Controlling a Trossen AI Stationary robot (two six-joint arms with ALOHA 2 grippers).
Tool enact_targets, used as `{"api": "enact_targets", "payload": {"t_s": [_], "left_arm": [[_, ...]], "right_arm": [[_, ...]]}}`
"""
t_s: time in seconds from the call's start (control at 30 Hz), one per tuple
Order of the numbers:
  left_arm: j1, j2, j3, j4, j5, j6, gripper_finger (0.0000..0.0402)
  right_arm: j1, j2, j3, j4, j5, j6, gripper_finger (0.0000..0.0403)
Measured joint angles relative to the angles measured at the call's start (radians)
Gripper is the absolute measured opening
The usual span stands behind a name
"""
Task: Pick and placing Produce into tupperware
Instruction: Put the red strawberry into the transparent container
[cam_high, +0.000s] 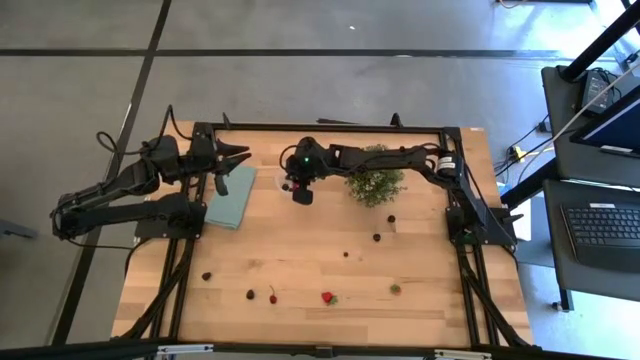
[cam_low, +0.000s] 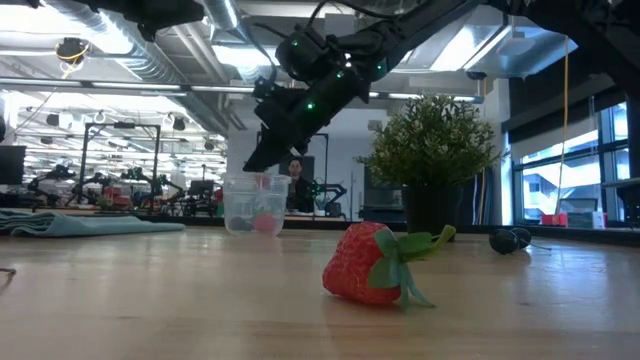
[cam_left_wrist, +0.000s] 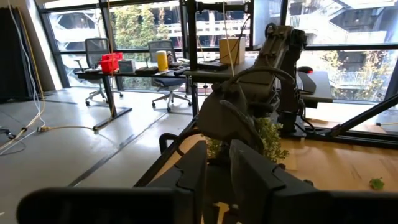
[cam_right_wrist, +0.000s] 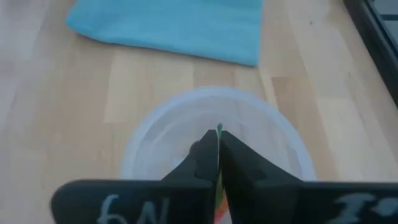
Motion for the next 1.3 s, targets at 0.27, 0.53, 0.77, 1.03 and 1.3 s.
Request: {"api": "enact_targets", "payload": {"t_s": [0.27, 0.53, 0.77, 1.03, 1.3], "left_arm": [[0.0, 0.0, 0.0, -0.01, 0.0, 0.0, 0.0048], [0.0, 0.0, 0.0, -0.014, 0.0, 0.0, 0.0033], [0.0, 0.0, 0.0, -0.014, 0.0, 0.0, 0.002], [0.0, 0.0, 0.0, -0.014, 0.0, 0.0, 0.0006], [0.0, 0.0, 0.0, -0.02, 0.0, 0.001, 0.0006]], "right_arm": [[-0.001, 0.0, 0.0, 0.0, 0.0, -0.002, 0.005], [-0.001, 0.0, 0.01, -0.01, -0.003, -0.076, 0.0095], [0.002, 0.0, 0.146, -0.174, -0.004, -0.109, 0.0192], [0.019, -0.002, 0.414, -0.554, -0.028, -0.14, 0.0255], [0.057, -0.119, 0.477, -0.726, -0.062, -0.05, 0.0251]]}}
